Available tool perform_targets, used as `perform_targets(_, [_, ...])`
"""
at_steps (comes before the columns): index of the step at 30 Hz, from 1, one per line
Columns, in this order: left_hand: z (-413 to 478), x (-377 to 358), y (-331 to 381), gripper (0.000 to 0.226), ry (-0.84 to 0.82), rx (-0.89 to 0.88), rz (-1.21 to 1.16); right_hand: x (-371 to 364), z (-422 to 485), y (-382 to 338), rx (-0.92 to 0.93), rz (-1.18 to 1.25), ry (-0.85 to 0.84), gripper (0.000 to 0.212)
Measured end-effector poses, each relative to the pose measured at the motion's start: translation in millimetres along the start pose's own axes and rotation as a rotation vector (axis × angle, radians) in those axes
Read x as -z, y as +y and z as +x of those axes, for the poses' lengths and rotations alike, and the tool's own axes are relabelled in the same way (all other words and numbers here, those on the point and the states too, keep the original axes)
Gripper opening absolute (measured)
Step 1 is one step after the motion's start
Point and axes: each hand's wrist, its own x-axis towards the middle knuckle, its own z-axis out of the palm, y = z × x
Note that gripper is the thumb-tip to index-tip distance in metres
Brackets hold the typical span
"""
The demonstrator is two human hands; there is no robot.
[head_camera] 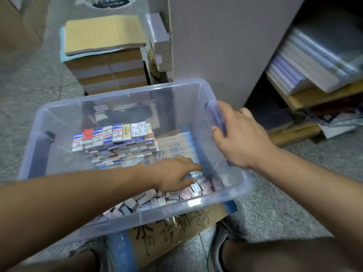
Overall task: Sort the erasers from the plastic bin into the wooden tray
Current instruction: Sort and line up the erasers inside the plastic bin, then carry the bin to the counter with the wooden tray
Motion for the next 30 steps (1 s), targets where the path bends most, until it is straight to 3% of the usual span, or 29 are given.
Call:
perform_targets(4, [-59.4, 46.6, 4.0, 0.033, 0.163, 0.209, -0.032, 5.3, -2.8, -4.7, -0.037, -0.101, -0.005, 0.058])
perform_targets(9, [-169.4, 69.2, 1.1, 0.015, 0.674, 0.476, -0.066, 18.7, -11.6, -18.8, -0.125, -0.18, 0.01, 0.046])
perform_targets(12, [-226.4, 61.9, -18.0, 0.016, 0.945, 0.711, 0.0, 19.3, -13.6, -26.0, -0.163, -0.251, -0.006, 0.042])
perform_targets(15, [-259.8, 47.9, -30.8, 0.027, 0.965, 0.913, -0.006, 14.4, -16.0, -27.7, -0.191, -0.21, -0.028, 0.041])
perform_targets(19, [-264.5, 40.4, -34.0, 0.028, 0.903, 0.964, -0.195, 14.0, -14.6, -27.2, -0.191, -0.198, -0.016, 0.044])
perform_targets(24, [-260.1, 37.4, -44.2, 0.039, 0.95, 0.961, -0.296, 10.0, -21.5, -24.6, -0.172, -0.191, -0.013, 0.046])
perform_targets(27, [-260.2, 38.4, -48.3, 0.032, 0.971, 0.94, -0.415, 7.7, -18.7, -24.3, -0.176, -0.155, -0.039, 0.042])
perform_targets(30, [-264.2, 39.0, -62.1, 0.016, 0.954, 0.925, -0.757, 9.9, -12.8, -24.7, -0.168, -0.093, -0.113, 0.034])
